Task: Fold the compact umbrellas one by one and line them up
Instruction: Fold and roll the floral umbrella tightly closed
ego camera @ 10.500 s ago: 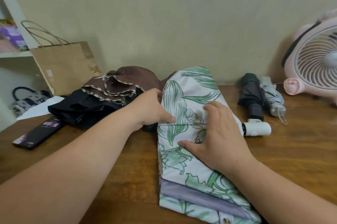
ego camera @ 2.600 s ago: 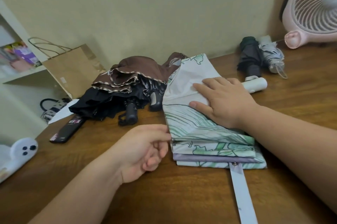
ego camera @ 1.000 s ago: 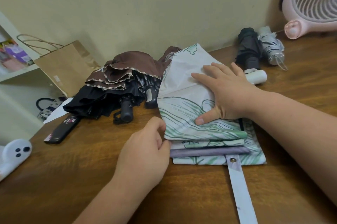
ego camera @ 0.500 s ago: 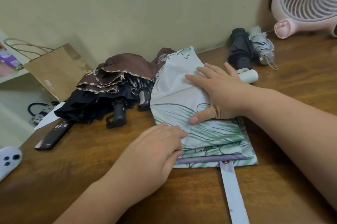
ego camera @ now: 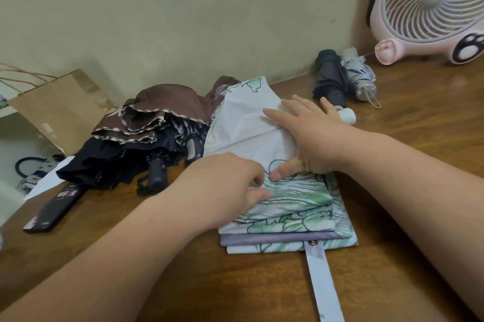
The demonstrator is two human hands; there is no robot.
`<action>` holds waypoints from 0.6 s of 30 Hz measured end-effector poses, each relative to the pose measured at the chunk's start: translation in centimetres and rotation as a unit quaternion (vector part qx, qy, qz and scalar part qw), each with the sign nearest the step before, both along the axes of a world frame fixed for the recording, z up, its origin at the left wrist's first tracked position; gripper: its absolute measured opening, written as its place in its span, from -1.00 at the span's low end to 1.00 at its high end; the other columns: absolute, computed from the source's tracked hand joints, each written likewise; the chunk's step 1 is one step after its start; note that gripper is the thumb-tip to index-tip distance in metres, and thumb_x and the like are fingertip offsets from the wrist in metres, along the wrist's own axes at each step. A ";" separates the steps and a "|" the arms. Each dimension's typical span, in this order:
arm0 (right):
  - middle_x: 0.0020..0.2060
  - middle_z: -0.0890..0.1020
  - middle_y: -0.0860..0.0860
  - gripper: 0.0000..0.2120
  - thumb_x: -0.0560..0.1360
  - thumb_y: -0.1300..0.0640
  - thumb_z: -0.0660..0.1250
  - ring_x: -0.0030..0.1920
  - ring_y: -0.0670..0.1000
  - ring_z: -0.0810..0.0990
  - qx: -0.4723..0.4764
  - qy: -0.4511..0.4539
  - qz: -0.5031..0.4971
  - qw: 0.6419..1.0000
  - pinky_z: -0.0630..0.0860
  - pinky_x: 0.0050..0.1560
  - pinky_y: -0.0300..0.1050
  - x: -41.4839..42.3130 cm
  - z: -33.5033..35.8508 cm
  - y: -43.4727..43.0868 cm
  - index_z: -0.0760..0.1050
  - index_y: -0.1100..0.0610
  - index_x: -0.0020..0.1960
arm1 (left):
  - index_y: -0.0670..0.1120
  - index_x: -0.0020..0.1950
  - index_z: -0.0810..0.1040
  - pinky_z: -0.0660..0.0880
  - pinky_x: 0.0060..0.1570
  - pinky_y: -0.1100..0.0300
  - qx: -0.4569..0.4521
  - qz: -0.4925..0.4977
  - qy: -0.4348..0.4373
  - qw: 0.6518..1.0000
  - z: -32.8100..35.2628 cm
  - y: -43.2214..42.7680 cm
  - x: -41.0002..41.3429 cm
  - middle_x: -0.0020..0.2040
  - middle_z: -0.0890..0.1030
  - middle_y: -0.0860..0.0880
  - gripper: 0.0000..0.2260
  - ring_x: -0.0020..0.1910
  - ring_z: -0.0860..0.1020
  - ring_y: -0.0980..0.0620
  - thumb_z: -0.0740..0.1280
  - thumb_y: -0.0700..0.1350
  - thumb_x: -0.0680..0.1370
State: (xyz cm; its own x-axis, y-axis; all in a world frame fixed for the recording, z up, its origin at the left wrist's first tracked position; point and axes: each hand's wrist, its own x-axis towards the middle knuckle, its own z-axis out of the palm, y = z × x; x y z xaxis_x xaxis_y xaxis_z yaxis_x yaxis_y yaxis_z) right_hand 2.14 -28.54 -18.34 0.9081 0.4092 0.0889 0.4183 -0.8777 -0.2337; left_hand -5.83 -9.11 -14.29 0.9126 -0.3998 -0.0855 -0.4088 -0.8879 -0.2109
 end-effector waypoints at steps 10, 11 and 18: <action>0.63 0.03 -0.05 0.12 0.30 -0.43 0.46 0.63 0.06 0.01 0.010 0.004 -0.021 1.000 -0.02 0.60 0.19 0.7 0.4 -1.7 -0.11 -0.23 0.63 | 0.12 0.68 -0.11 -0.33 0.57 0.12 -0.078 -0.138 0.028 0.987 -4.6 1.0 1.2 0.67 -0.19 0.17 -0.38 0.57 -0.38 0.26 -0.13 0.31 0.66; 0.62 0.07 -0.07 0.09 0.32 -0.41 0.46 0.61 0.07 0.08 0.011 0.007 -0.023 1.000 0.04 0.59 0.16 0.7 0.6 -2.0 -0.10 -0.24 0.63 | 0.13 0.67 -0.24 -0.38 0.56 0.12 -0.071 -0.136 0.045 0.987 -4.6 1.0 1.1 0.65 -0.28 0.20 -0.37 0.52 -0.46 0.29 -0.15 0.32 0.65; 0.56 0.31 -0.16 0.01 0.37 -0.23 0.54 0.51 0.10 0.33 0.030 0.024 -0.039 0.998 0.25 0.45 -0.07 -0.4 1.8 -2.8 -0.03 -0.33 0.61 | 0.26 0.65 -0.19 -0.44 0.41 0.44 -0.117 -0.149 0.173 0.967 -4.0 1.0 0.9 0.58 -0.34 0.36 -0.39 0.39 -0.49 0.50 -0.09 0.35 0.63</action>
State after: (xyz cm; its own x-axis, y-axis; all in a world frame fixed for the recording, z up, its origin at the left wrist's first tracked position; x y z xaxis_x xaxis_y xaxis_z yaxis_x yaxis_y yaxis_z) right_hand 1.74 -31.33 -16.50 0.9409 0.3320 0.0670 0.3361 -0.8909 -0.3056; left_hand -4.90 -8.06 -18.24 0.6870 -0.6854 -0.2413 -0.6634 -0.7271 0.1766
